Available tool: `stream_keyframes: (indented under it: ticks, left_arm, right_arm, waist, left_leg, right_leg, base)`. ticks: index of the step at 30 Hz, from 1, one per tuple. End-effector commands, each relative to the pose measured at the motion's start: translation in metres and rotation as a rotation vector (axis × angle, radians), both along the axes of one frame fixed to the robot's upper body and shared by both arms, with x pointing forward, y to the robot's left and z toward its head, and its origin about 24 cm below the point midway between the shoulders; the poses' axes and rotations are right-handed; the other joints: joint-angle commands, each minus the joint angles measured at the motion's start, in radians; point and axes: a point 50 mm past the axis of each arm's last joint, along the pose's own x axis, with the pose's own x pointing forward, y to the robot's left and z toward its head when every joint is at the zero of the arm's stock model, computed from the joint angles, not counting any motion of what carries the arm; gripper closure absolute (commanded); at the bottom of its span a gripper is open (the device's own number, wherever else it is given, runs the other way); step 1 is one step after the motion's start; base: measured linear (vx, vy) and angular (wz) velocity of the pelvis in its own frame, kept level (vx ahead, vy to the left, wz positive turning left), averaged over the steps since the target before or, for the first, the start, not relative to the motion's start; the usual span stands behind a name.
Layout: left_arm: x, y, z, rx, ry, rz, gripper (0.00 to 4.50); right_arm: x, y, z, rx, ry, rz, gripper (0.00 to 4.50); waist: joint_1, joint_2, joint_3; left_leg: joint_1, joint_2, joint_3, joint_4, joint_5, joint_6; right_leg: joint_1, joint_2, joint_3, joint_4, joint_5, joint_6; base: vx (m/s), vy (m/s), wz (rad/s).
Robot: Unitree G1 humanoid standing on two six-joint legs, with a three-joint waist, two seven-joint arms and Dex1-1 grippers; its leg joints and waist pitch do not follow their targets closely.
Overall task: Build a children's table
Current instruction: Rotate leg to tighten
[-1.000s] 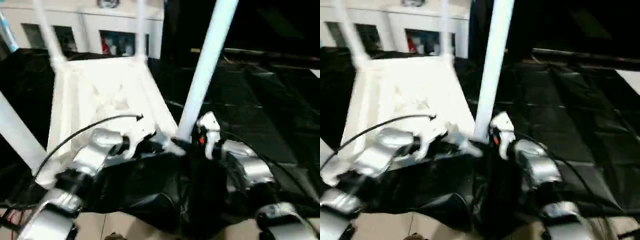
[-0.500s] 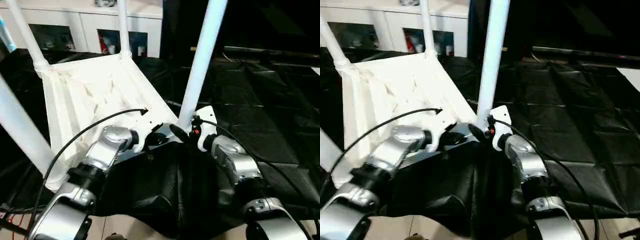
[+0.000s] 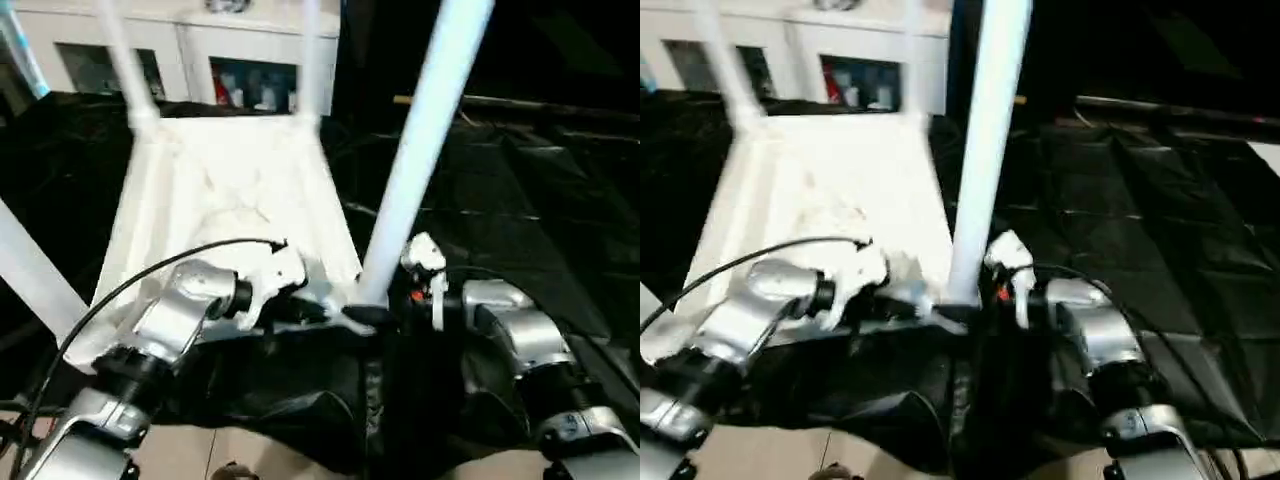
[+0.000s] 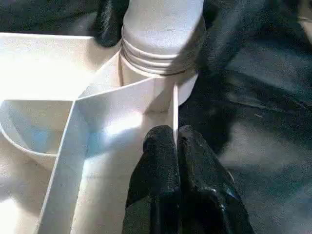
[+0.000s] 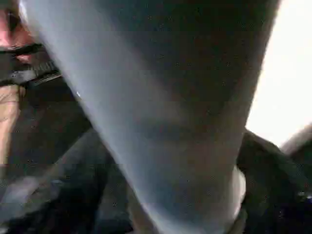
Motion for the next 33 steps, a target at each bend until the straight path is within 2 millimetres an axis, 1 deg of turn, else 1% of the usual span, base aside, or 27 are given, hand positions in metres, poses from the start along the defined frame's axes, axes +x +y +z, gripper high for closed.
stream_keyframes:
  ticks: [1,2,4,6,7,9,11,14,15,16,17,18,19,20,21,22,23,24,25,26,27,28,29,30,31,32,33]
  left_arm:
    - [-0.002,-0.014,0.016,-0.074,-0.053,-0.089,4.5]
    - [-0.003,-0.013,0.016,-0.07,-0.048,-0.095,4.5]
    - [-0.004,-0.01,0.015,-0.057,-0.046,-0.102,4.5]
    - [-0.005,-0.008,0.014,-0.051,-0.039,-0.11,4.5]
    - [-0.005,-0.008,0.014,-0.051,-0.039,-0.11,4.5]
    - [-0.005,-0.007,0.015,-0.051,-0.039,-0.106,4.5]
    - [-0.002,-0.008,0.015,-0.055,-0.048,-0.075,4.5]
    - [0.009,-0.01,0.015,-0.056,-0.076,0.027,4.5]
    - [0.01,-0.01,0.015,-0.055,-0.079,0.035,4.5]
    - [0.015,-0.012,0.016,-0.06,-0.088,0.084,4.5]
    - [0.021,-0.015,0.017,-0.073,-0.101,0.14,4.5]
    - [0.024,-0.018,0.018,-0.081,-0.109,0.172,4.5]
    - [0.03,-0.022,0.02,-0.087,-0.127,0.227,4.5]
    - [0.03,-0.022,0.02,-0.087,-0.127,0.227,4.5]
    - [0.032,-0.024,0.021,-0.085,-0.133,0.243,4.5]
    - [0.035,-0.026,0.021,-0.081,-0.136,0.265,4.5]
    - [0.038,-0.03,0.021,-0.08,-0.144,0.294,4.5]
    - [0.042,-0.035,0.022,-0.085,-0.15,0.329,4.5]
    - [0.045,-0.04,0.023,-0.088,-0.158,0.359,4.5]
    - [0.048,-0.044,0.024,-0.094,-0.167,0.396,4.5]
    - [0.05,-0.047,0.025,-0.097,-0.173,0.418,4.5]
    - [0.05,-0.05,0.026,-0.103,-0.18,0.428,4.5]
    - [0.051,-0.053,0.027,-0.108,-0.185,0.436,4.5]
    - [0.051,-0.056,0.027,-0.113,-0.187,0.436,4.5]
    - [0.05,-0.058,0.027,-0.116,-0.187,0.42,4.5]
    - [0.049,-0.059,0.026,-0.117,-0.186,0.414,4.5]
    - [0.046,-0.06,0.025,-0.12,-0.18,0.391,4.5]
  right_arm:
    - [-0.006,0.009,-0.002,0.01,0.028,0.082,1.11]
    - [-0.007,0.009,-0.002,0.008,0.03,0.088,1.22]
    - [-0.007,0.008,-0.001,0.007,0.034,0.096,1.31]
    - [-0.01,0.009,-0.001,0.013,0.047,0.119,1.53]
    - [-0.01,0.009,-0.001,0.013,0.047,0.119,1.65]
    - [-0.012,0.01,-0.002,0.016,0.054,0.13,1.7]
    - [-0.012,0.011,-0.004,0.016,0.054,0.121,1.77]
    - [-0.01,0.015,-0.01,0.002,0.032,0.055,1.82]
    - [-0.009,0.015,-0.01,0.001,0.03,0.049,1.83]
    - [-0.007,0.017,-0.014,-0.01,0.026,-0.002,1.83]
    - [-0.003,0.022,-0.017,-0.018,0.025,-0.074,1.83]
    - [-0.001,0.025,-0.02,-0.023,0.027,-0.126,1.84]
    - [0.005,0.03,-0.024,-0.036,0.031,-0.232,1.84]
    - [0.005,0.03,-0.024,-0.036,0.031,-0.232,1.85]
    - [0.007,0.031,-0.025,-0.04,0.032,-0.271,1.85]
    - [0.009,0.034,-0.027,-0.036,0.038,-0.319,1.85]
    - [0.011,0.039,-0.027,-0.023,0.048,-0.365,1.85]
    - [0.014,0.044,-0.028,-0.007,0.063,-0.425,1.85]
    - [0.017,0.05,-0.029,0.004,0.072,-0.474,1.85]
    - [0.02,0.055,-0.028,0.01,0.072,-0.521,1.85]
    - [0.021,0.058,-0.028,0.011,0.07,-0.548,1.85]
    - [0.022,0.063,-0.027,0.009,0.054,-0.556,1.85]
    - [0.023,0.069,-0.025,0.012,0.038,-0.554,1.85]
    - [0.023,0.074,-0.023,0.019,0.024,-0.541,1.85]
    - [0.023,0.078,-0.02,0.039,0.005,-0.512,1.85]
    - [0.022,0.08,-0.019,0.047,0.0,-0.502,1.29]
    - [0.022,0.081,-0.017,0.07,-0.004,-0.48,1.15]
  waist:
    - [-0.001,-0.001,-0.067]
    - [-0.001,0.001,-0.067]
    - [-0.002,0.001,-0.068]
    - [-0.001,0.002,-0.069]
    - [0.0,0.001,-0.068]
    - [0.001,0.001,-0.068]
    - [0.0,0.0,-0.068]
    - [0.0,0.0,-0.067]
    - [-0.002,0.0,-0.065]
    - [-0.001,0.0,-0.066]
    - [-0.005,-0.001,-0.062]
    - [-0.007,-0.002,-0.061]
    - [-0.011,-0.002,-0.061]
    - [-0.011,-0.001,-0.061]
    - [-0.014,-0.003,-0.065]
    - [-0.019,-0.001,-0.063]
    - [-0.02,-0.001,-0.063]
    - [-0.022,0.0,-0.066]
    - [-0.024,-0.001,-0.066]
    - [-0.025,0.004,-0.066]
    - [-0.028,0.002,-0.067]
    - [-0.027,0.003,-0.07]
    - [-0.024,0.004,-0.072]
    - [-0.024,0.001,-0.075]
    - [-0.024,0.001,-0.075]
    - [-0.021,0.001,-0.076]
    - [-0.019,0.0,-0.075]
  left_leg:
    - [0.001,0.035,-0.004,-0.067,-0.187,0.05]
    - [0.002,0.036,-0.006,-0.068,-0.188,0.047]
    - [0.003,0.037,-0.006,-0.068,-0.19,0.043]
    - [0.001,0.037,-0.006,-0.067,-0.189,0.041]
    - [0.002,0.035,-0.004,-0.067,-0.189,0.043]
    - [0.001,0.035,-0.005,-0.067,-0.19,0.04]
    - [0.002,0.034,-0.005,-0.067,-0.194,0.038]
    - [0.003,0.033,-0.004,-0.066,-0.199,0.035]
    - [0.004,0.032,-0.006,-0.068,-0.209,0.031]
    - [0.004,0.031,-0.006,-0.067,-0.214,0.028]
    - [0.005,0.03,-0.006,-0.067,-0.225,0.024]
    - [0.008,0.025,-0.006,-0.064,-0.238,0.017]
    - [0.009,0.024,-0.007,-0.064,-0.239,0.011]
    - [0.01,0.022,-0.007,-0.062,-0.243,0.007]
    - [0.006,0.023,-0.011,-0.063,-0.236,0.006]
    - [0.005,0.025,-0.01,-0.065,-0.239,0.01]
    - [0.008,0.024,-0.01,-0.064,-0.247,0.011]
    - [0.01,0.023,-0.01,-0.063,-0.242,0.012]
    - [0.004,0.026,-0.01,-0.065,-0.224,0.012]
    - [0.004,0.026,-0.011,-0.066,-0.224,0.011]
    - [0.004,0.026,-0.01,-0.065,-0.223,0.005]
    - [0.006,0.027,-0.012,-0.065,-0.221,0.002]
    - [0.004,0.028,-0.01,-0.065,-0.206,0.008]
    - [-0.002,0.028,-0.008,-0.065,-0.175,0.022]
    - [-0.002,0.028,-0.008,-0.065,-0.175,0.022]
    - [-0.004,0.028,-0.006,-0.064,-0.155,0.033]
    - [-0.004,0.028,-0.004,-0.065,-0.138,0.044]
  right_leg:
    - [0.057,-0.074,0.071,-0.079,-0.361,-0.112]
    - [0.057,-0.074,0.071,-0.077,-0.359,-0.114]
    - [0.058,-0.074,0.072,-0.077,-0.349,-0.118]
    - [0.059,-0.075,0.073,-0.074,-0.336,-0.124]
    - [0.059,-0.074,0.072,-0.076,-0.338,-0.122]
    - [0.06,-0.075,0.072,-0.077,-0.347,-0.116]
    - [0.059,-0.075,0.071,-0.079,-0.363,-0.111]
    - [0.057,-0.074,0.071,-0.082,-0.375,-0.105]
    - [0.056,-0.074,0.069,-0.085,-0.399,-0.098]
    - [0.057,-0.074,0.068,-0.086,-0.412,-0.093]
    - [0.054,-0.075,0.067,-0.093,-0.449,-0.082]
    - [0.053,-0.076,0.062,-0.102,-0.503,-0.061]
    - [0.051,-0.077,0.06,-0.106,-0.535,-0.048]
    - [0.05,-0.077,0.057,-0.11,-0.55,-0.04]
    - [0.057,-0.079,0.055,-0.108,-0.55,-0.03]
    - [0.053,-0.077,0.056,-0.11,-0.539,-0.028]
    - [0.05,-0.077,0.056,-0.112,-0.541,-0.028]
    - [0.05,-0.078,0.056,-0.109,-0.527,-0.034]
    - [0.051,-0.076,0.06,-0.103,-0.492,-0.045]
    - [0.051,-0.077,0.06,-0.102,-0.485,-0.05]
    - [0.05,-0.076,0.06,-0.101,-0.477,-0.054]
    - [0.051,-0.077,0.06,-0.098,-0.465,-0.058]
    - [0.052,-0.078,0.066,-0.091,-0.416,-0.072]
    - [0.059,-0.076,0.068,-0.08,-0.344,-0.093]
    - [0.059,-0.076,0.068,-0.08,-0.344,-0.093]
    - [0.06,-0.075,0.07,-0.075,-0.305,-0.102]
    - [0.061,-0.074,0.071,-0.071,-0.272,-0.117]
  base:
    - [0.0,0.0,0.0]
    - [0.0,0.0,0.0]
    - [0.0,0.0,0.0]
    - [0.0,0.0,0.0]
    - [0.0,0.0,0.0]
    - [0.0,0.0,0.0]
    - [0.0,0.0,0.0]
    - [0.0,0.0,0.0]
    - [0.0,0.0,0.0]
    - [0.0,0.0,0.0]
    - [0.0,0.0,0.0]
    - [0.0,0.0,0.0]
    - [0.0,0.0,0.0]
    - [0.0,0.0,0.0]
    - [0.0,0.0,0.0]
    - [0.0,0.0,0.0]
    - [0.0,0.0,0.0]
    - [0.0,0.0,0.0]
    - [0.0,0.0,0.0]
    - [0.0,0.0,0.0]
    - [0.0,0.0,0.0]
    - [0.0,0.0,0.0]
    - [0.0,0.0,0.0]
    - [0.0,0.0,0.0]
    - [0.0,0.0,0.0]
    - [0.0,0.0,0.0]
    - [0.0,0.0,0.0]
